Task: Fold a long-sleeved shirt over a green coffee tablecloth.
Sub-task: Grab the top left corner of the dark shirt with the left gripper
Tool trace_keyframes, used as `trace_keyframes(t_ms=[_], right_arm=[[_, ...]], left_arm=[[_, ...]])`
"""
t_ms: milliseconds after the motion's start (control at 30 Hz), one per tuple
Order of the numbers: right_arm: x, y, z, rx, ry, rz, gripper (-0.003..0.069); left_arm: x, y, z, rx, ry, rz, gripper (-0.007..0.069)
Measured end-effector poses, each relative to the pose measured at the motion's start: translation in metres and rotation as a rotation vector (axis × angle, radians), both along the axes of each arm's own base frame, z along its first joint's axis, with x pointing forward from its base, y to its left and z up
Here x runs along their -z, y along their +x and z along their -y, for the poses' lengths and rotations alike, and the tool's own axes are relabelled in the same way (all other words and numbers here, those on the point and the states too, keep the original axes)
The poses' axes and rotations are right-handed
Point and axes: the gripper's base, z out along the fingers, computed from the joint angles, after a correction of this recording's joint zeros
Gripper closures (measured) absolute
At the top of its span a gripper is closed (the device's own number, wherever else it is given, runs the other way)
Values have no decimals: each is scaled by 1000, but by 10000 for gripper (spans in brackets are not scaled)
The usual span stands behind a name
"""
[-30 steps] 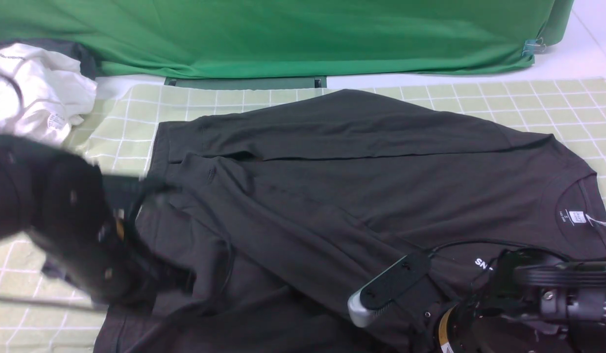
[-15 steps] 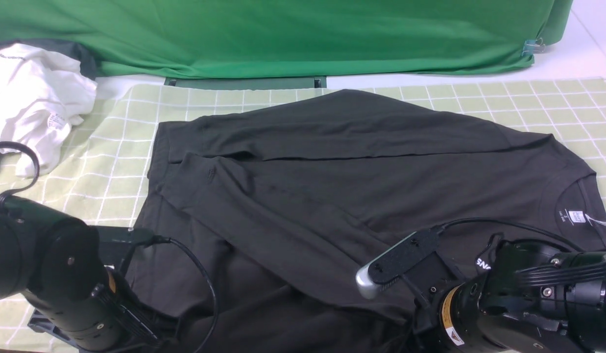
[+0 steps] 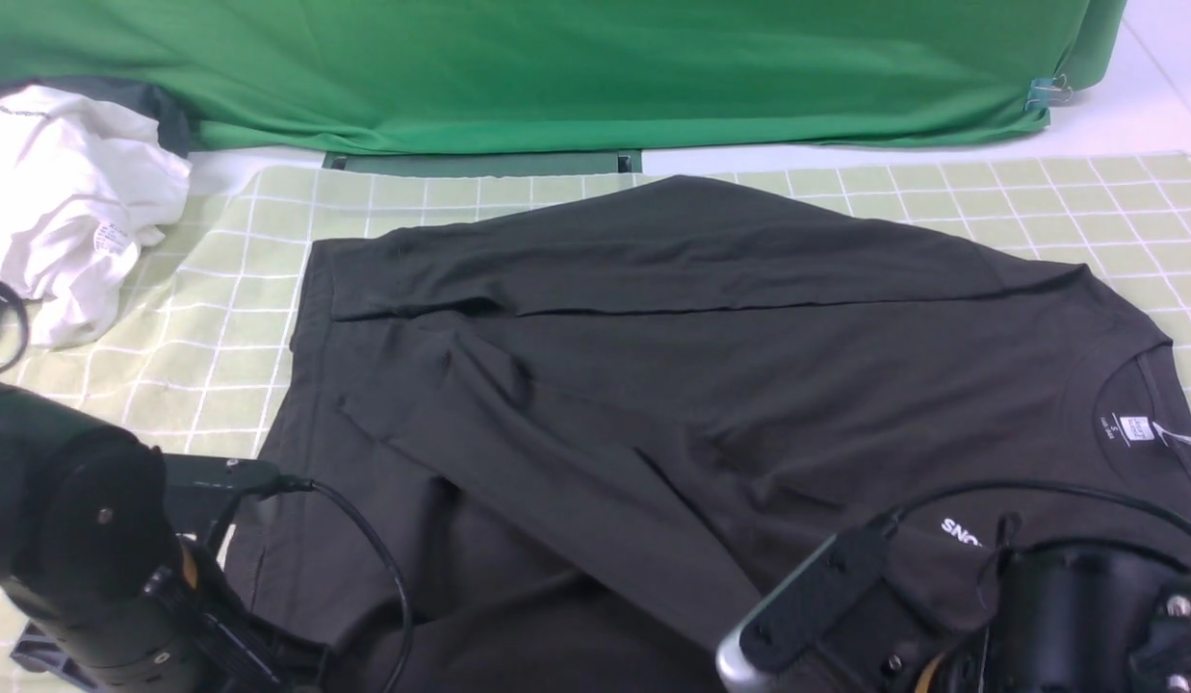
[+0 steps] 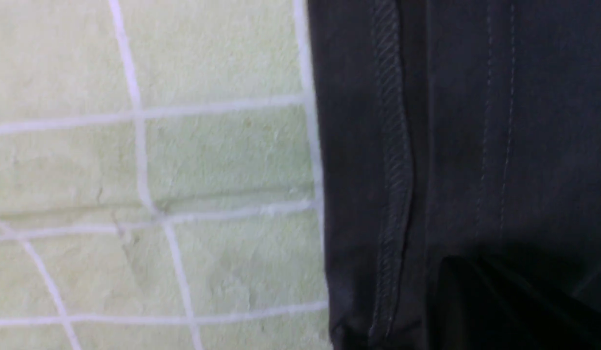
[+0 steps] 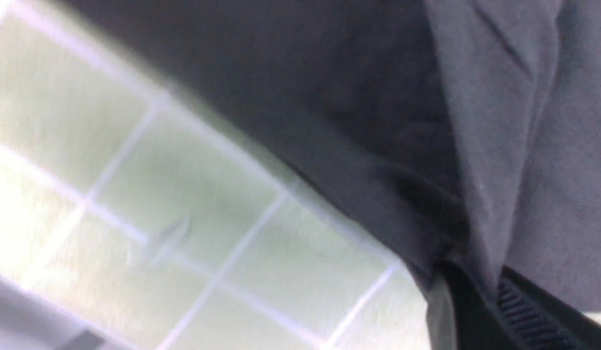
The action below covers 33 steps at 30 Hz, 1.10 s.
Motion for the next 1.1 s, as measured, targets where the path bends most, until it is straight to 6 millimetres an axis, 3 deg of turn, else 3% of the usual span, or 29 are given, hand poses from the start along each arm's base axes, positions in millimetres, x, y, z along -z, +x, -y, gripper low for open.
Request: trace_keyframes(t_ms=[233, 333, 367, 433, 467, 533, 633, 833, 933, 1100], right_arm=[[1, -9, 0, 26, -26, -49, 623], [1, -10, 1, 33, -27, -58, 586], [1, -10, 1, 36, -30, -62, 553], [1, -12, 2, 46, -40, -76, 421], [1, -12, 2, 47, -42, -78, 407], [1, -12, 2, 45, -44, -81, 237], [-1, -13, 3, 37, -37, -79, 134], [-25, -18, 9, 29, 66, -40, 156], [-39, -20, 14, 26, 134, -11, 176], [-60, -24, 20, 17, 259, 40, 186]], left_arm=[[-8, -5, -2, 0, -3, 13, 613], [-10, -7, -2, -1, -2, 12, 613], [-10, -7, -2, -1, -2, 12, 611], [-10, -6, -2, 0, -5, 20, 606], [-10, -6, -2, 0, -5, 22, 602], [-10, -4, -1, -3, -12, 36, 557], [-10, -4, -1, -5, -16, 40, 477], [-7, -6, -1, -53, -24, 31, 228], [-1, -11, -1, -67, -33, 15, 142], [2, -12, 0, -83, -51, 17, 129]])
